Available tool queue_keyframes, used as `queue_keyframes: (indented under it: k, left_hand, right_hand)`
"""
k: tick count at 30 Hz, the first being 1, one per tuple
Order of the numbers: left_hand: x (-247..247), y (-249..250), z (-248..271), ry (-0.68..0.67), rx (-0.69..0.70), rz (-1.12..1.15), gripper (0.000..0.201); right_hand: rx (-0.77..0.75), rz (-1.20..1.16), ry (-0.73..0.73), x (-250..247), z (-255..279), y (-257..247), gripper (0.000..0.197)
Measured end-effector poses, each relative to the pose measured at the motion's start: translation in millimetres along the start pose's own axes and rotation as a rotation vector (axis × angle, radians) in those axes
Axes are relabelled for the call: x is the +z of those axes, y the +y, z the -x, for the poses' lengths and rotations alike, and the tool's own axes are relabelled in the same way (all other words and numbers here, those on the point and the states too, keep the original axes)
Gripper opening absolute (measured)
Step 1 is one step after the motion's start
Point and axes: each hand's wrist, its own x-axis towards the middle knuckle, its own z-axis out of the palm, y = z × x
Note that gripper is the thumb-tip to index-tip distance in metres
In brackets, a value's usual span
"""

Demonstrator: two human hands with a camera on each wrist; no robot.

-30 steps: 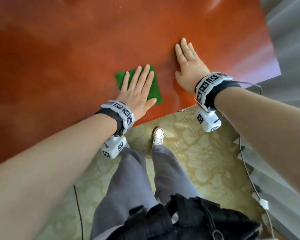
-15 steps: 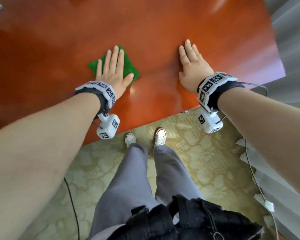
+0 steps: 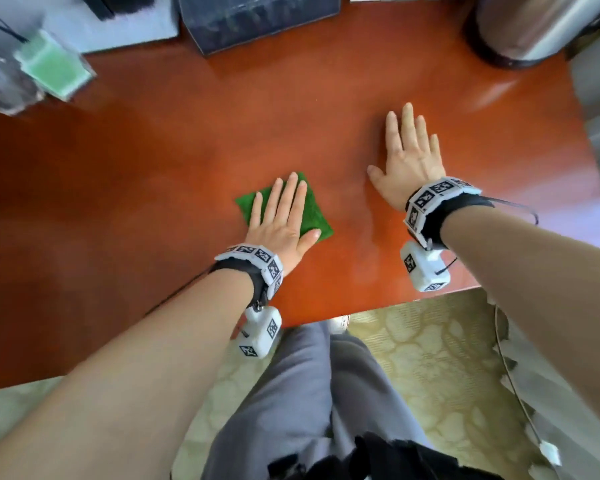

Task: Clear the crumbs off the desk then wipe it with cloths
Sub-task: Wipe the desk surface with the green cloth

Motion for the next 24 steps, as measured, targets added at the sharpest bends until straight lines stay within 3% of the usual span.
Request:
queue_keyframes:
  k: [5, 12, 17, 24]
  left_hand:
    - [-37, -61, -69, 0.053, -0.108, 0.044, 0.079]
    - [-74, -87, -128, 0.054, -0.102, 0.009, 0.079]
    - [-86, -65, -150, 0.058, -0.045, -0.022, 0.080]
    - [-83, 16, -163, 0.058, 0.137, -0.070, 0.083]
  right_hand:
    - [0.125, 0.054, -0.154, -15, -28, 11, 0.096]
    - [0.130, 0.065, -0.131, -9, -29, 11, 0.097]
    - [0.142, 0.057, -0.117, -6, -29, 9, 0.097]
    - [0.124, 0.060, -0.101, -5, -28, 12, 0.098]
